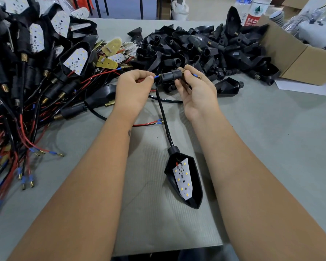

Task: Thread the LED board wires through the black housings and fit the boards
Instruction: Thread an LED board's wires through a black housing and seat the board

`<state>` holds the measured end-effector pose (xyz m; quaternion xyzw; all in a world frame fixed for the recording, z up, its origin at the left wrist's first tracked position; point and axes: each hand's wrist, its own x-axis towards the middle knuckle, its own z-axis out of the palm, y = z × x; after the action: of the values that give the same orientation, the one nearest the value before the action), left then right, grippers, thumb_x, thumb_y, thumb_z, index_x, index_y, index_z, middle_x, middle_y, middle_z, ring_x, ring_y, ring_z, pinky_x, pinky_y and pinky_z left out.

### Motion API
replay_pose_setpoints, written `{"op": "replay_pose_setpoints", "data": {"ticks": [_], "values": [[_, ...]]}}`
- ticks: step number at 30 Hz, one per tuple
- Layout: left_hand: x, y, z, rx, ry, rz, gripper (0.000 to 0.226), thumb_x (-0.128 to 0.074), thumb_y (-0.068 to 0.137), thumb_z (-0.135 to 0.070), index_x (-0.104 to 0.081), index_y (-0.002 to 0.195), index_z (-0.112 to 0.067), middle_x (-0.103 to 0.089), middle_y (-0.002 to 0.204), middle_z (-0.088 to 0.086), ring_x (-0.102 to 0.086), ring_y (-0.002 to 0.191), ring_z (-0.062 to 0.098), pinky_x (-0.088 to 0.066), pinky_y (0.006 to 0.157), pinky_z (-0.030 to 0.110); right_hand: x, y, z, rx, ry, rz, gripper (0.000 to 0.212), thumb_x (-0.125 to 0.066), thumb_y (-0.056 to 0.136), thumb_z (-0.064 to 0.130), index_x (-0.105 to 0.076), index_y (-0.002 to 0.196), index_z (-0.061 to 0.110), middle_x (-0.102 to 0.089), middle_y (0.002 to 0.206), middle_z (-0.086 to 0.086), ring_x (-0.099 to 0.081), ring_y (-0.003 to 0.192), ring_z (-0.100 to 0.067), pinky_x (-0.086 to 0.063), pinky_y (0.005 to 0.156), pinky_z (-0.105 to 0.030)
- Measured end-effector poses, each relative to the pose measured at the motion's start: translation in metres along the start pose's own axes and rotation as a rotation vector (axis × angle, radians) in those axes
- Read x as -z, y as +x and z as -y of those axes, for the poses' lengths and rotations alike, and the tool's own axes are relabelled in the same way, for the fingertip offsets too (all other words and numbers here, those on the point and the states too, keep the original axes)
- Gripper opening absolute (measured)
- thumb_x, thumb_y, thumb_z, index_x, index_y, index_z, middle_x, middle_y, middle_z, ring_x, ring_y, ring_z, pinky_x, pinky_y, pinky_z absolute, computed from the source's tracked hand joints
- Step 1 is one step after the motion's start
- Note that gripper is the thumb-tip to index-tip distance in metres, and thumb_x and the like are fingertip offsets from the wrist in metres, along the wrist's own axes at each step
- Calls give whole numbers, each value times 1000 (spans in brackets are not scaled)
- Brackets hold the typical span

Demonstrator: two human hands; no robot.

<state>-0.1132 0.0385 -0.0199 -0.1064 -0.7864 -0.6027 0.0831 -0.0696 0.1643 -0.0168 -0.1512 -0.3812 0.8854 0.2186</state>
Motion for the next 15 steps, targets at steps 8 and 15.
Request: {"op": "replay_pose_setpoints", "data": {"ticks": [8, 15], "values": [[1, -1, -1, 4, -16, -17, 17, -58, 92, -14, -70, 87, -25, -63, 75, -13, -52, 59, -11, -41, 59, 1, 0, 2, 0, -6, 47, -47, 14, -54, 94, -8, -65, 93, 0, -67, 89, -13, -64, 81, -20, -58, 68, -22], [2, -1, 2, -45, 26, 30, 15, -58, 94, -16, -70, 92, -25, -62, 78, -15, -54, 64, -12, -39, 61, 1, 0, 1, 0, 11, 23, -40, 13, -54, 94, -7, -65, 93, 0, -67, 86, -11, -64, 80, -18, -59, 69, -21]]}}
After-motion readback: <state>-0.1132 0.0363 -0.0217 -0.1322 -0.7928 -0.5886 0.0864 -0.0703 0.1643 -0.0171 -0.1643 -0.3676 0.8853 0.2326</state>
